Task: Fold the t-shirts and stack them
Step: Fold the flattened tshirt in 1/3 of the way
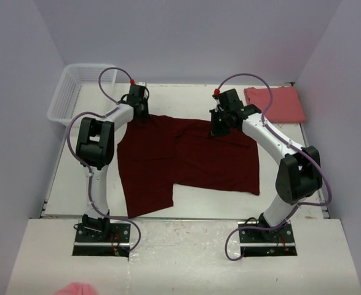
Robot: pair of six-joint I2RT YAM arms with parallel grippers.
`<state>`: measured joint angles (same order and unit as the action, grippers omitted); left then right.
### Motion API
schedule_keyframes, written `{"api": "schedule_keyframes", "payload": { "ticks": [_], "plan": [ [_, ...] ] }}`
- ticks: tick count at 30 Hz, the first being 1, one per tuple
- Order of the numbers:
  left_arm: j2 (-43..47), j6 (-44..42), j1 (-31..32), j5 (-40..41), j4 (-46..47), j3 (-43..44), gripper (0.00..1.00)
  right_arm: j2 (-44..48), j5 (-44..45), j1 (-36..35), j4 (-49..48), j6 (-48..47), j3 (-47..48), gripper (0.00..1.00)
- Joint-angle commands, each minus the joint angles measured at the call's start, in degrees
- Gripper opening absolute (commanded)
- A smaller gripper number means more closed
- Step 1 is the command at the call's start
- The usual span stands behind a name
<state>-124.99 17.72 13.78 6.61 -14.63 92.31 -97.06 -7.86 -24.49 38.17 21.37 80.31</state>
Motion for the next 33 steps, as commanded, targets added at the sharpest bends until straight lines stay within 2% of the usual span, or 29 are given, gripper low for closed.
{"api": "schedule_keyframes", "payload": {
  "ticks": [1,9,17,22,24,27,33],
  "plan": [
    [-0.95,-2.07,-2.35,-1.68,1.01,3.84,0.00,1.97,0.47,0.93,-1.35,-0.10,0.81,0.00],
    [-4.73,-1.90,-5.08,-1.86,0.57,3.05,0.00,-2.70,-0.31,6.21,-0.12,1.84,3.71,0.00],
    [-4.48,-1.54,-8.15,-3.36,1.45,0.94,0.00,-9.11,1.53,12.35,4.17,2.36,7.92,0.00],
    [-4.12,-1.54,-9.30,-4.06,0.57,1.82,0.00,-13.41,5.48,15.44,7.53,0.96,11.09,0.09],
    [-3.95,-1.46,-9.56,-4.68,0.39,1.64,0.00,-14.30,6.27,16.49,8.32,0.70,11.62,0.18],
    [-3.25,-1.28,-9.56,-5.55,1.54,0.07,0.00,-16.75,5.40,17.54,8.85,0.25,12.93,0.27],
    [-1.93,-0.23,-9.56,-9.60,2.68,-1.60,0.00,-20.89,5.04,18.51,9.90,0.43,15.22,0.28]
  ]
}}
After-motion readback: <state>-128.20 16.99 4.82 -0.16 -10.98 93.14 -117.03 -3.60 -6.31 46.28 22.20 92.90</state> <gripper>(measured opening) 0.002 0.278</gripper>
